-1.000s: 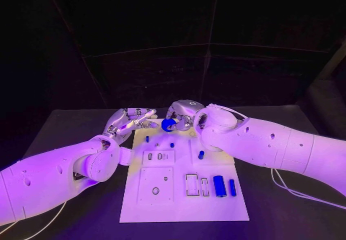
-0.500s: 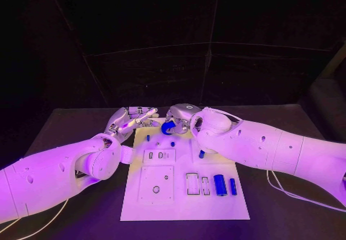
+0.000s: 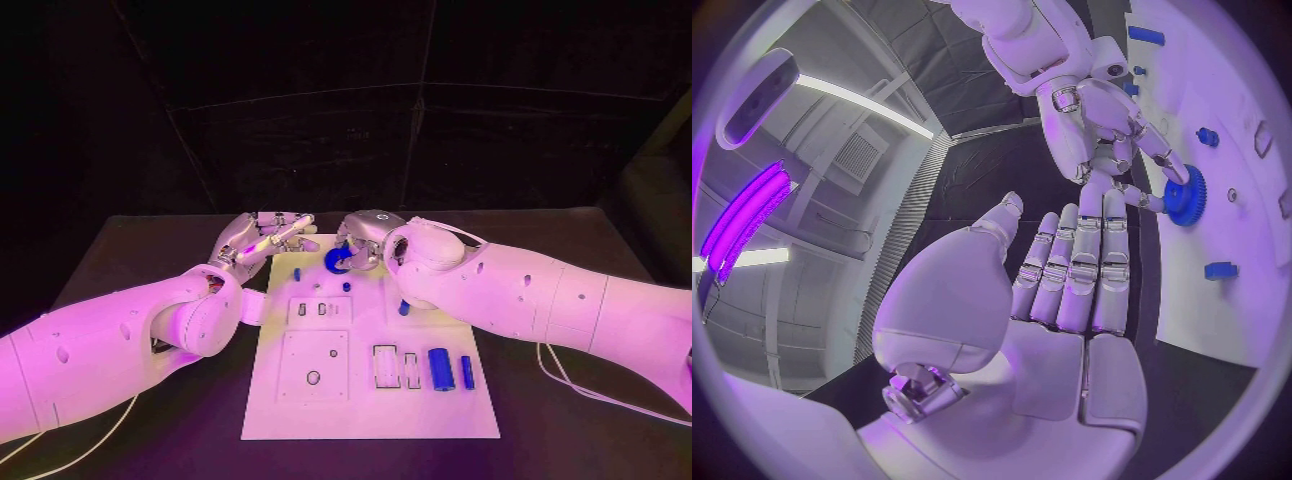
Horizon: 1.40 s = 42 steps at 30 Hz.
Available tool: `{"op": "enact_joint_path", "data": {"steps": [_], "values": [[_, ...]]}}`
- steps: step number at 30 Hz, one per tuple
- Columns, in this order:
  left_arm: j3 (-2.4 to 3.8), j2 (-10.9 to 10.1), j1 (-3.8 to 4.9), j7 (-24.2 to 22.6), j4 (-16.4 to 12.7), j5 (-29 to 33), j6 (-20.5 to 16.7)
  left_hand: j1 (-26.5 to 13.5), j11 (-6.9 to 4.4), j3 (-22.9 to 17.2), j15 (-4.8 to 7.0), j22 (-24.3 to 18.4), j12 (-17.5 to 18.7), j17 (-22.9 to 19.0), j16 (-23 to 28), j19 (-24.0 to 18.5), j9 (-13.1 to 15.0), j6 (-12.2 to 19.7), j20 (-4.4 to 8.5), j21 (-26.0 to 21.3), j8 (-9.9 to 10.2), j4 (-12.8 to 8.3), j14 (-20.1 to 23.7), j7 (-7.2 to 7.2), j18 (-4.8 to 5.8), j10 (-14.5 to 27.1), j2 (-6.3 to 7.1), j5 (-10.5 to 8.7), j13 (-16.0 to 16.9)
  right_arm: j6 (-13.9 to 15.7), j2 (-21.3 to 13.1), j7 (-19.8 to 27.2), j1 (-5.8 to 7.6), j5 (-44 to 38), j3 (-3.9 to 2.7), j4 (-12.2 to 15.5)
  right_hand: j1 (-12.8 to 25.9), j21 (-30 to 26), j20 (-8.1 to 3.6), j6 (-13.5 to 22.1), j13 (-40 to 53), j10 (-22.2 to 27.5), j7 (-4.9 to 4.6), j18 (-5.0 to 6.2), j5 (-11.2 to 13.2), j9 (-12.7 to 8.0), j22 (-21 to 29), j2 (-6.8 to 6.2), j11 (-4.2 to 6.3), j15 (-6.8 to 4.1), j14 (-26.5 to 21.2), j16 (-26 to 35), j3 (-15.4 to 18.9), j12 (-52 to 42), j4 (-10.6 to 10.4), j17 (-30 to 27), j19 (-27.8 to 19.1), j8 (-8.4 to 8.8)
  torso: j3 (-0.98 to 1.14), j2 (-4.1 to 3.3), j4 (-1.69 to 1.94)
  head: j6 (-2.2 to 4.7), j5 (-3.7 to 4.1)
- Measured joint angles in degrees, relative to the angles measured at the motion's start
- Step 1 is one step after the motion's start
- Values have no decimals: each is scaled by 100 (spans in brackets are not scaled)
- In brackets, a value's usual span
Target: Assemble the parts on the task board
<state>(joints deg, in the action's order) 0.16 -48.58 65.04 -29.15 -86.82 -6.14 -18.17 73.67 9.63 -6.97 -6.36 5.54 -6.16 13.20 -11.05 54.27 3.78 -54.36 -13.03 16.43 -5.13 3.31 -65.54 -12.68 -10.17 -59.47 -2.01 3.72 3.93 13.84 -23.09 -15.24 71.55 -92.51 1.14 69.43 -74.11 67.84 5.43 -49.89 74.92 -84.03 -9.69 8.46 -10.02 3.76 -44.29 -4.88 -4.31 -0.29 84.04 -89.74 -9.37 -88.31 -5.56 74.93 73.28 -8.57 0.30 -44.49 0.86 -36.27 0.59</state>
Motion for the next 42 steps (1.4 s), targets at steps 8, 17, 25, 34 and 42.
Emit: {"op": "enact_joint_path", "data": {"steps": [8,17,25,34,42], "values": [[0,1,0,8,4,0,2,0,0,0,0,0,0,0,0,0,0,0,0,0,0,0,0,0,0,0,0,0,0,-10,-42,-27,3,-1,0,37,179,-23,30,16,0,0,-16,-1,0,5,9,-103,0,33,-8,0,242,0,-149,0,12,14,-2,0,-1,-9,11],[0,-3,0,14,4,1,3,0,0,0,0,-5,0,5,0,0,0,0,0,0,0,0,0,0,0,0,0,0,0,-20,-84,-57,3,24,0,40,675,-23,30,83,0,0,-32,-1,-424,12,22,54,-41,41,0,0,662,29,-660,-1,12,60,-4,2,-1,-1,12],[0,-45,0,19,4,1,5,0,0,0,0,-5,0,4,0,0,0,0,0,0,0,0,0,0,0,0,0,0,0,355,-766,261,2,362,1,510,258,-71,72,41,0,0,10,-1,-663,23,106,228,-41,41,0,0,683,29,-524,-1,11,60,2,8,-16,61,23],[0,-82,0,21,10,1,8,23,0,-16,0,-5,0,4,0,0,0,0,0,-23,0,-16,0,0,0,0,-24,0,0,415,-2097,1401,103,1945,-4,1106,-418,-578,61,23,0,0,-7,-1,-663,23,935,259,-40,40,0,246,615,433,41,-2,-409,60,26,30,-107,133,26],[-1,-37,1,25,92,1,20,24,0,-16,0,-10,0,11,23,0,0,0,0,-23,0,-16,0,0,1,0,-23,0,0,297,-2729,1787,118,2701,-1,1238,-449,-11,26,2,-36,542,16,-52,-689,22,-132,-3,-19,41,0,138,887,983,174,-2,79,30,77,54,-164,153,95]]}}
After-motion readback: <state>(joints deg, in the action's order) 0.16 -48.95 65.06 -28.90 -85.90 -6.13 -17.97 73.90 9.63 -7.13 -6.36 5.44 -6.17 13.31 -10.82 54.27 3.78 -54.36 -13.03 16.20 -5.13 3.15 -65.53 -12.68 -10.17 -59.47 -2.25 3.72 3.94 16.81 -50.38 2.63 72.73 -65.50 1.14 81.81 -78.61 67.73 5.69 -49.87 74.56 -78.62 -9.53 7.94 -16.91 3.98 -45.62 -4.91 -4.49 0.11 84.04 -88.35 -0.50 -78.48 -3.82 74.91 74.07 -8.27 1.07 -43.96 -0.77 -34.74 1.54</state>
